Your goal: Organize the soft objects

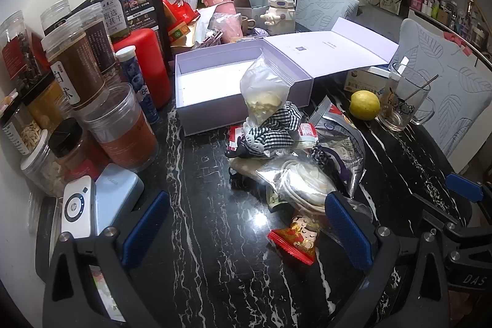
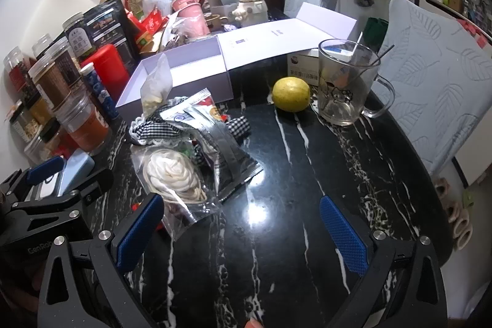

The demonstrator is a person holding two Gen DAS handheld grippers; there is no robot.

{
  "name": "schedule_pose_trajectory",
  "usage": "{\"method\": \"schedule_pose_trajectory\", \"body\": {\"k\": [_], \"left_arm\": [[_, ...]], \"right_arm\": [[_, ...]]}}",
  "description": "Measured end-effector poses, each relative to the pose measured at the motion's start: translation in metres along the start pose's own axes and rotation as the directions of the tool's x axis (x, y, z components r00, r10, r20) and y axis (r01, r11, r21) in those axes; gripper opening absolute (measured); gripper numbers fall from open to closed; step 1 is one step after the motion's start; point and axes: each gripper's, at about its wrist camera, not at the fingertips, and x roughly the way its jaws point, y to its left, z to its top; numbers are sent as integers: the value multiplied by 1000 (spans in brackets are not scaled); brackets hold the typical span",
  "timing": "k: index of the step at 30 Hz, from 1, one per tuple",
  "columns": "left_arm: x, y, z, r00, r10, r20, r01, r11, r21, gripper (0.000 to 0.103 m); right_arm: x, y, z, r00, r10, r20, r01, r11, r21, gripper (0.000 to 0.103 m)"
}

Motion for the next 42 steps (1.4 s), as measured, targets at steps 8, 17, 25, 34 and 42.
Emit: {"method": "schedule_pose_trajectory", "body": {"k": [8,17,25,34,42], "left_arm": [[-1,1,0,1000,-2,-2,2,1000,-6,103],[-1,4,-2,1000,-11,-7,11,1000,-22,103],[-3,9,-2,1000,-17,0,17,999,-33,103],[-10,12,-5,1000,-23,15,24,999,-46,103],[-15,16,-11,999,-31,24,33,997,-68,103]], "right_arm": [[-1,-1,0,1000,-1,-1,1,1000,2,103],[-1,0,0,1000,-15,-3,15,1000,3,103],[-4,1,-2,999,-35,-3,35,999,10,103],[-11,1,-5,999,-39,14,38,999,15,103],[-17,2,-11,999,-10,33,9,1000,11,103]]}}
